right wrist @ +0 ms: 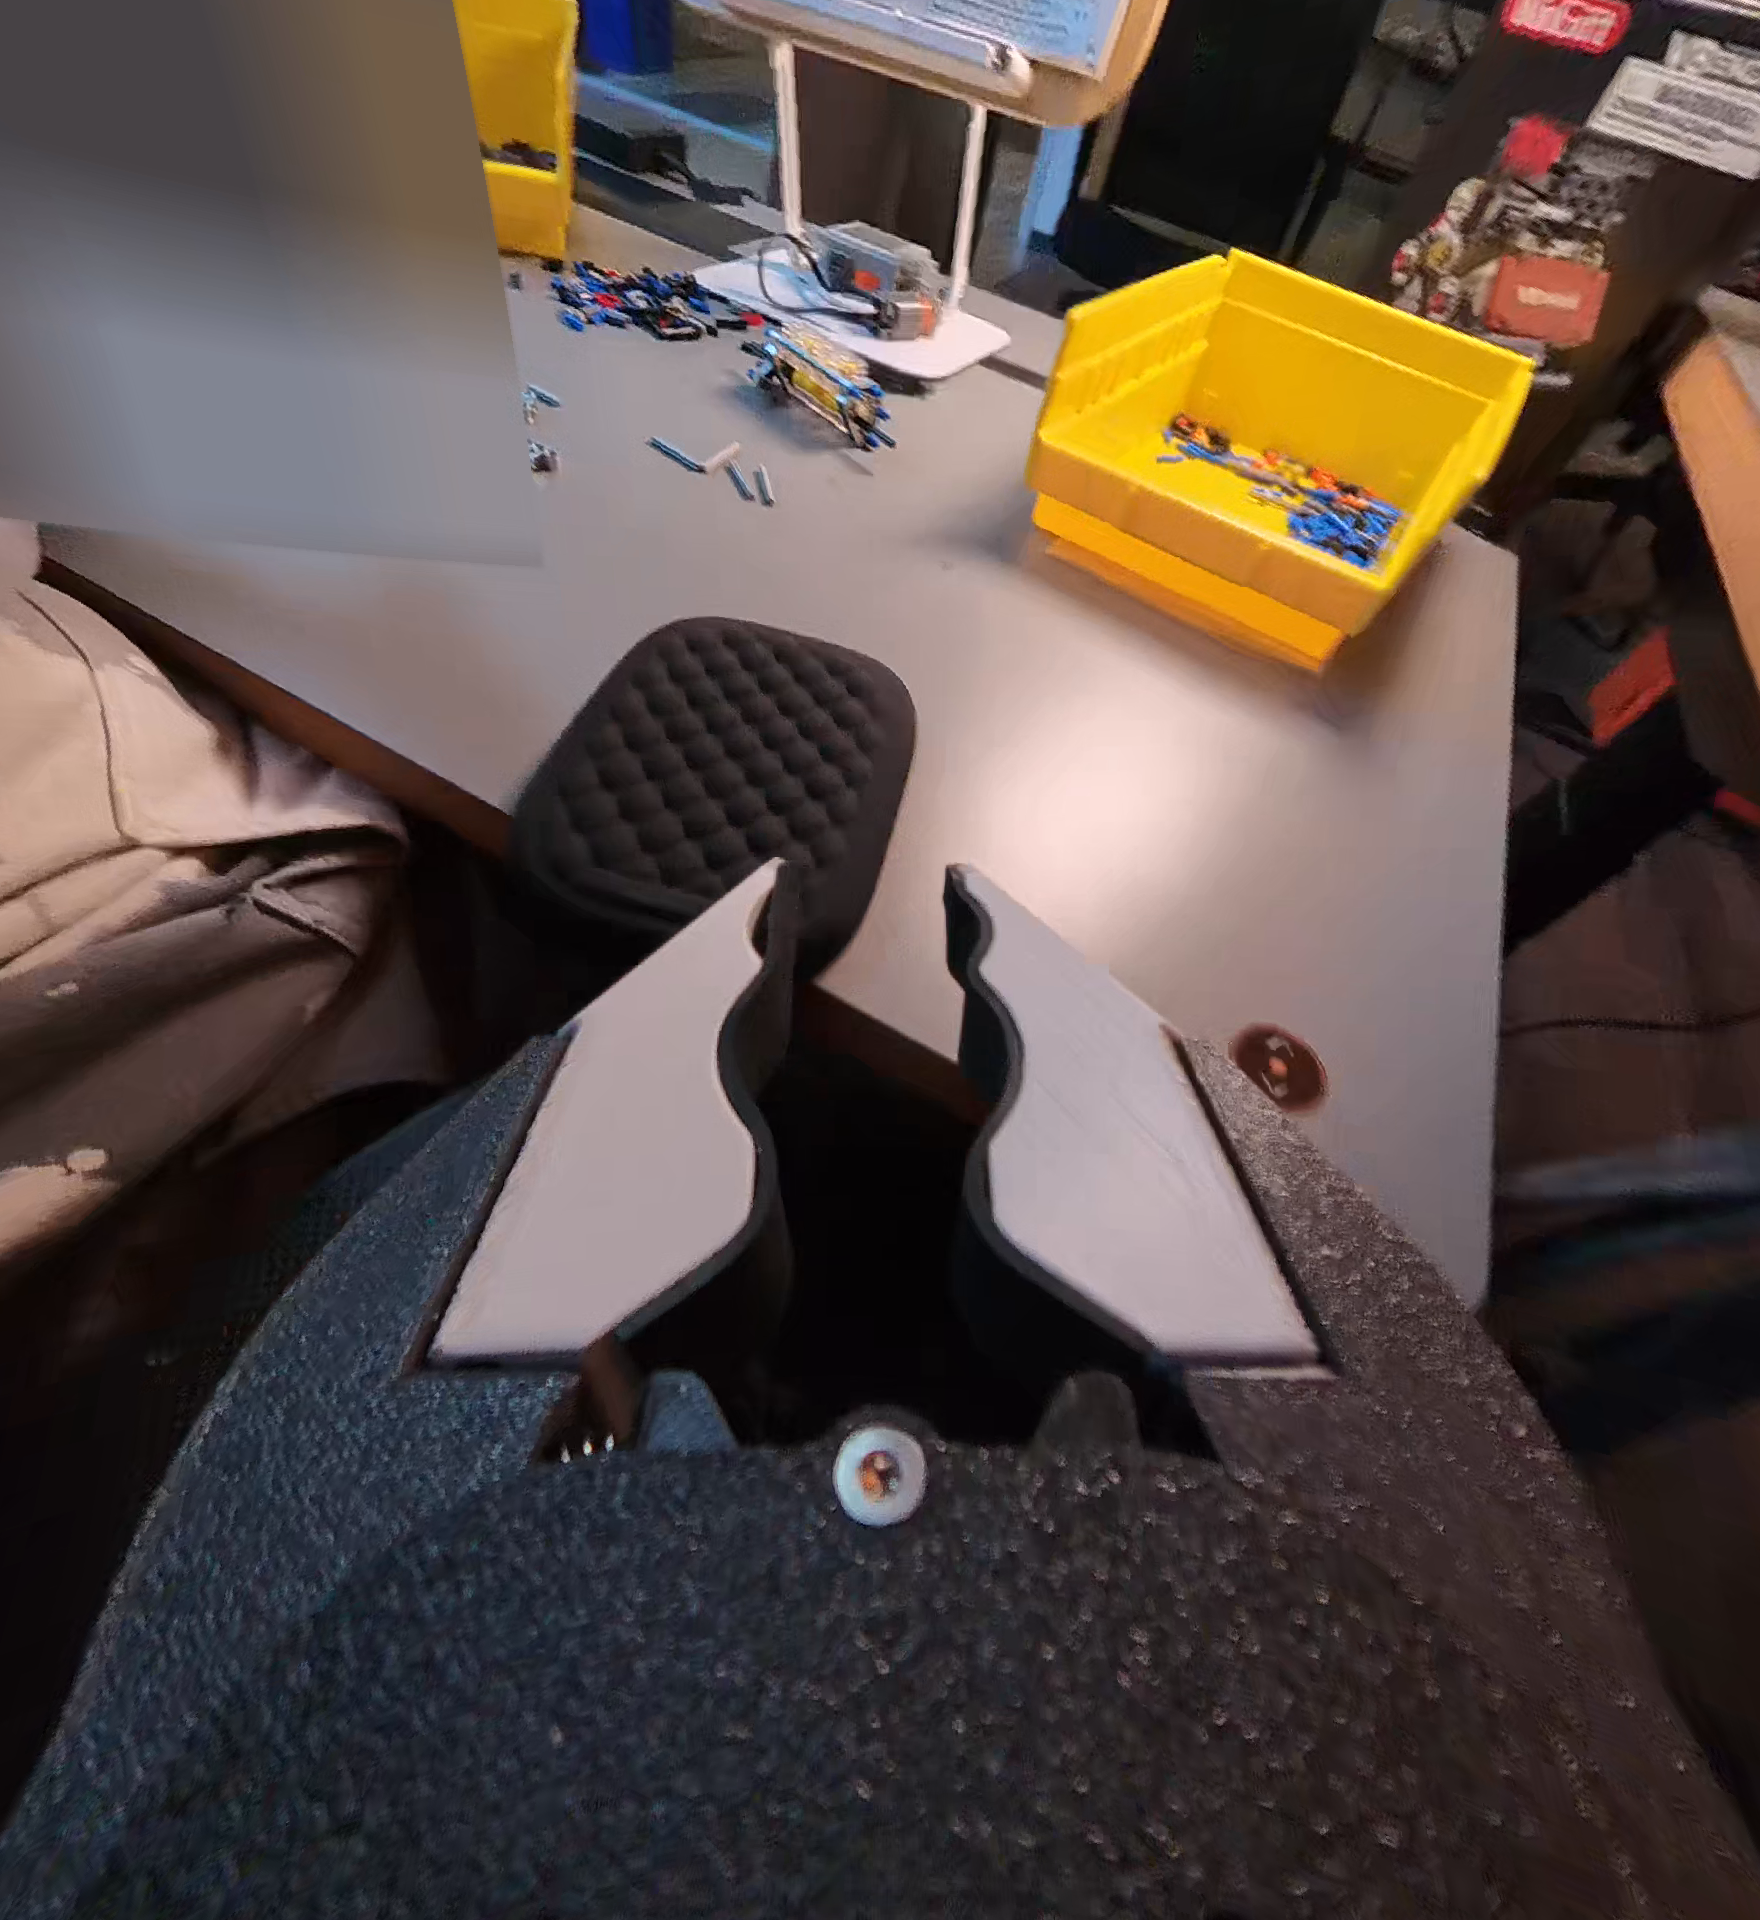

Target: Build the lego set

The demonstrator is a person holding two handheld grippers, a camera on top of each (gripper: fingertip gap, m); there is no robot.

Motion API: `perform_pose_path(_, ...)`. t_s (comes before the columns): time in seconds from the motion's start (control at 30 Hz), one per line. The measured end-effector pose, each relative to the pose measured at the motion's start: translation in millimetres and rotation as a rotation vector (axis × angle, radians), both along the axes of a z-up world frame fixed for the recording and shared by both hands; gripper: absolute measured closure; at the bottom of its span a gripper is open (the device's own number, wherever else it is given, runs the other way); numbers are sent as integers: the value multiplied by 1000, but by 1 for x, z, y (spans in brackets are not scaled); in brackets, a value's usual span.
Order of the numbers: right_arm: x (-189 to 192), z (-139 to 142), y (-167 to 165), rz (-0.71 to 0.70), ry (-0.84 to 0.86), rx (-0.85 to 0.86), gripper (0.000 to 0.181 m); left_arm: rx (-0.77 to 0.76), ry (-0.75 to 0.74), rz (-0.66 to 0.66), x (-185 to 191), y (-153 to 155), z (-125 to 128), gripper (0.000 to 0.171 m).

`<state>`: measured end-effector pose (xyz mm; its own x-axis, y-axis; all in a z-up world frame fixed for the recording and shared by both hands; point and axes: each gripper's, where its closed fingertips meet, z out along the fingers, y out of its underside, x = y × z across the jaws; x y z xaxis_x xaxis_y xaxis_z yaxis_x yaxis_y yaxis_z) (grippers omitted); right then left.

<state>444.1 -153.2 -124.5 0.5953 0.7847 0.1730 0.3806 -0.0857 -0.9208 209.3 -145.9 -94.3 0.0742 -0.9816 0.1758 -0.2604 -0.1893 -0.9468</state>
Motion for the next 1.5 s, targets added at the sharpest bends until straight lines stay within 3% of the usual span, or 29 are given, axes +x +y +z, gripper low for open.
perform_pose_path(0.23,126,-37,-30,-309,116,-17,154,-33,-18,78,42,32,-9,150)
perform_pose_path(0.4,197,-113,-62,-547,247,-90,155,-4,45,133,80,59,-19,146)
perform_pose_path(0.6,230,-221,-101,-756,354,-233,154,11,145,133,125,79,-35,143)
perform_pose_path(0.8,240,-270,-116,-838,408,-295,154,19,159,108,159,86,-40,143)
perform_pose_path(1.0,236,-270,-110,-818,404,-298,153,22,152,105,162,85,-41,143)
perform_pose_path(1.2,223,-253,-95,-786,387,-272,153,24,105,177,134,85,-35,142)
perform_pose_path(1.33,197,-219,-69,-689,363,-242,153,0,41,240,101,73,-33,142)
perform_pose_path(1.5,143,-152,-22,-496,285,-179,153,38,-38,331,38,56,-27,141)
